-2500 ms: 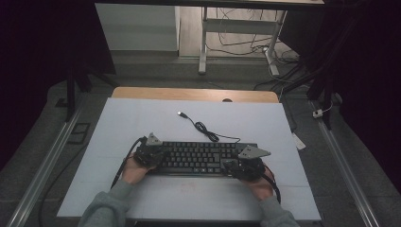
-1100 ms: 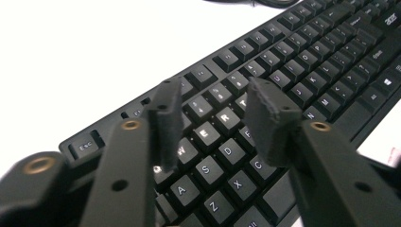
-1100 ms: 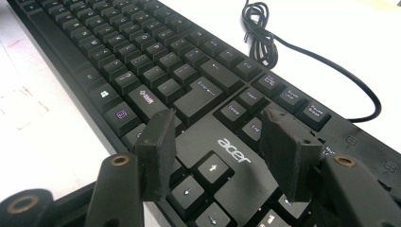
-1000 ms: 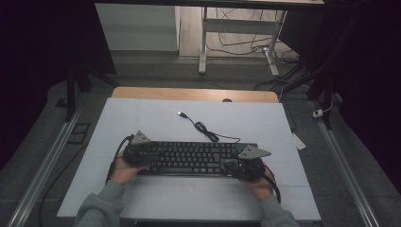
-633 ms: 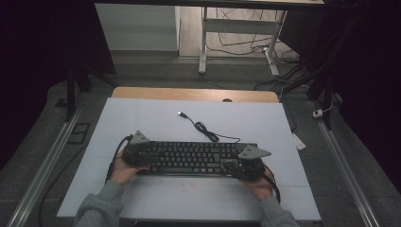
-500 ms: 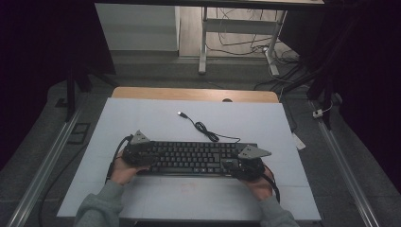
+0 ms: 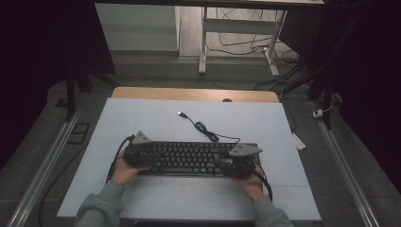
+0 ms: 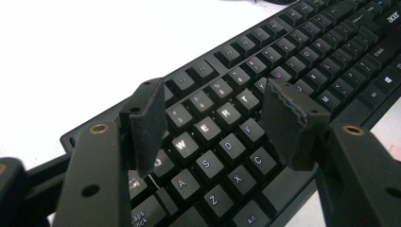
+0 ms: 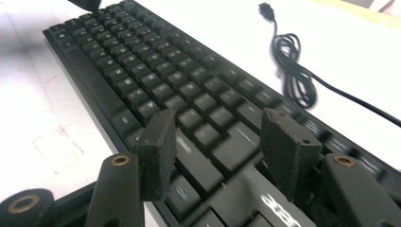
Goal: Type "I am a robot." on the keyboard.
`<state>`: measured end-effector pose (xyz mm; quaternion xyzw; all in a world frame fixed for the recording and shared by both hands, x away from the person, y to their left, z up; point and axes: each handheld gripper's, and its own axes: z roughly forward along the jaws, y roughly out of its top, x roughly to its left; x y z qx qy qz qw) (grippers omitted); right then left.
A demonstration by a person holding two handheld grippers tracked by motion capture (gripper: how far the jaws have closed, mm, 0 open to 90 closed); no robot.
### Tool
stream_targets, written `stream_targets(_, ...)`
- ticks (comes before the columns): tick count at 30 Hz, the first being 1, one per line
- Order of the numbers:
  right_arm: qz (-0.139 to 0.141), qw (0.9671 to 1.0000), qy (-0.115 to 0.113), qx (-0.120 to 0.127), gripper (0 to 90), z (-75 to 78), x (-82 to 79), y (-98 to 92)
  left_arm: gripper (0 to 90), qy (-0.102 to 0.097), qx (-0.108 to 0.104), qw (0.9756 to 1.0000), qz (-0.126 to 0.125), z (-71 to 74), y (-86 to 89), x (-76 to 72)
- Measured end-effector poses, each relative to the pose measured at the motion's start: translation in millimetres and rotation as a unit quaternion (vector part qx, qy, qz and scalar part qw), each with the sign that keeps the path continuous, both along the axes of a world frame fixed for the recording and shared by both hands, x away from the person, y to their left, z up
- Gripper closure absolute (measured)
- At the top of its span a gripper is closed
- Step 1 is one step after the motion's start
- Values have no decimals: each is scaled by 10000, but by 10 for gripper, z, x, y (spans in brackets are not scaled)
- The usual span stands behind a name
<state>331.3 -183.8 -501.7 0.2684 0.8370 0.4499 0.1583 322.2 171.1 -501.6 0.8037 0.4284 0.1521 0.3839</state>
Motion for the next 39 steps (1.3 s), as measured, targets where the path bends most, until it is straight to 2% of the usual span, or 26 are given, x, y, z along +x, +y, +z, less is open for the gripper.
stream_targets(7,158,9998,-27,-79,486,-1,49,253,403,16,20,10000,-4,-6,-3,1)
stream_targets(10,234,9997,5,-110,525,-14,88,344,401,27,40,10000,4,-10,-7,0)
stream_targets(17,261,9992,210,-220,716,-71,154,450,397,61,104,9999,-18,-30,-21,3)
stream_targets(23,394,9983,295,-304,890,-73,180,534,395,77,121,9999,-13,-33,-30,2)
stream_targets(31,468,9970,337,-520,896,-96,278,777,394,87,118,9999,22,-33,-16,-3)
stream_targets(39,332,9967,328,-665,895,-135,355,853,393,108,145,9998,7,-43,-25,-3)
